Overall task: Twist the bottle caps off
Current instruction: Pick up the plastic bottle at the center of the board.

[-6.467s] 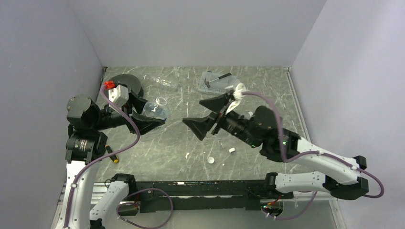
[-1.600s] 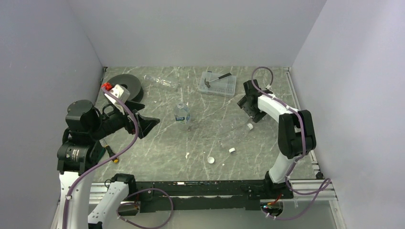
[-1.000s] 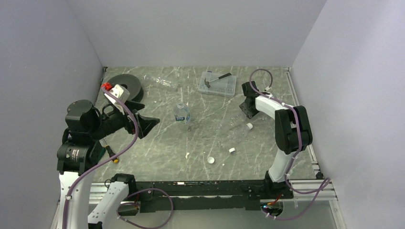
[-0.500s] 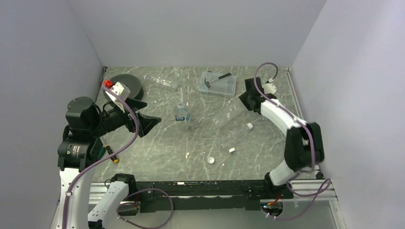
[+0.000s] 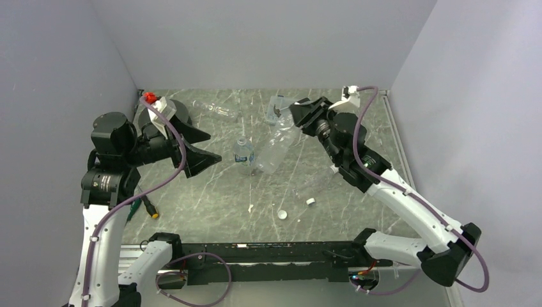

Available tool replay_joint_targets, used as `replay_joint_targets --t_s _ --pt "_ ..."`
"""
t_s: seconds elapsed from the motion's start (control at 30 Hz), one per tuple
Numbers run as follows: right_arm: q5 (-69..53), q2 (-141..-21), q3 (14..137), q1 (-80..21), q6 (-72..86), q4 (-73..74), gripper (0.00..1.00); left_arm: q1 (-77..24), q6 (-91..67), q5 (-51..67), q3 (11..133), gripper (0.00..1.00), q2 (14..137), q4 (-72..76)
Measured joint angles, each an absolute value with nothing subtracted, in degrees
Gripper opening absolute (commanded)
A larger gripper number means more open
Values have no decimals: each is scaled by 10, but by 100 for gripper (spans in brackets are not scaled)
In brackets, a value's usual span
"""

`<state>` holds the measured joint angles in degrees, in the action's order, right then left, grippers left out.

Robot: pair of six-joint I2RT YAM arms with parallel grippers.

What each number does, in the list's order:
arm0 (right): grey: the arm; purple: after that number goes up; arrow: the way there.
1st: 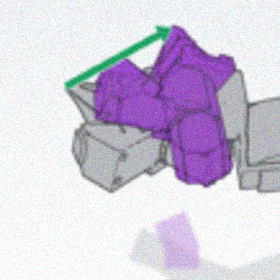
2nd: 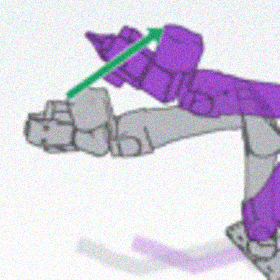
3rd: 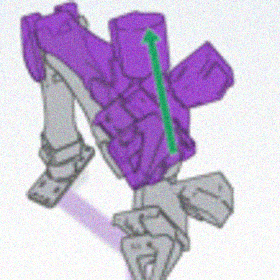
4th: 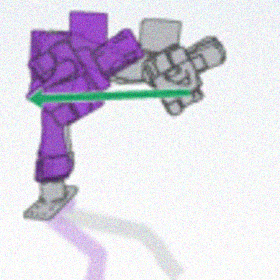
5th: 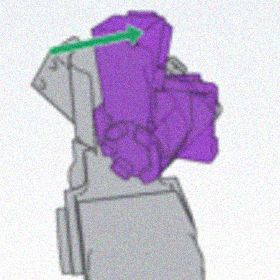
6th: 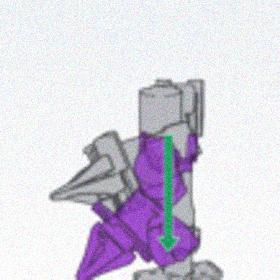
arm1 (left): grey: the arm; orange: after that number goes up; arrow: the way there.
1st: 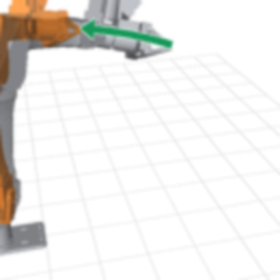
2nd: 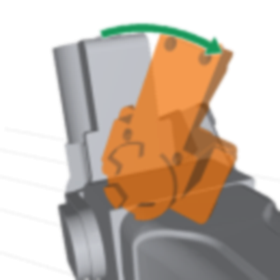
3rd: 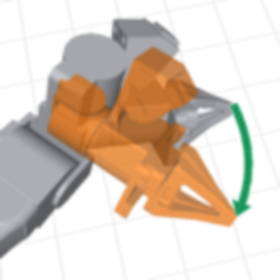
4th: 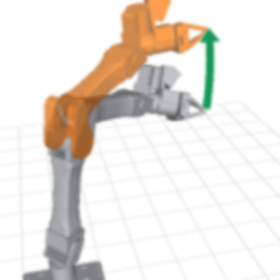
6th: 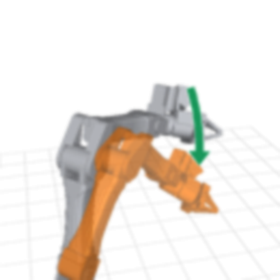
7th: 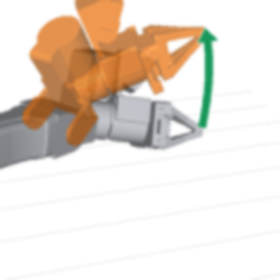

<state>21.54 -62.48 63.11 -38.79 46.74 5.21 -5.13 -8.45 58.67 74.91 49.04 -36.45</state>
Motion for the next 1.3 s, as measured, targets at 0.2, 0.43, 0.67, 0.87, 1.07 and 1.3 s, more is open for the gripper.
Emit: replay_joint_targets --t_s 0.2,0.43,0.67,0.87,1.07,1.3 --pt "209 -642 717 -529 369 3 0 -51 -116 631 749 99 488 -341" --pt "203 -726 830 -665 258 -57 0 -51 -138 647 745 100 481 -328" --pt "203 -793 876 -741 178 -90 0 -51 -163 677 744 100 477 -326" --pt "204 -815 885 -757 143 -125 0 -51 -194 713 726 100 470 -318" --pt "204 -819 886 -770 124 -186 0 -51 -208 739 717 99 463 -310" --pt "193 -815 856 -780 114 -263 0 -51 -213 759 715 80 456 -293"
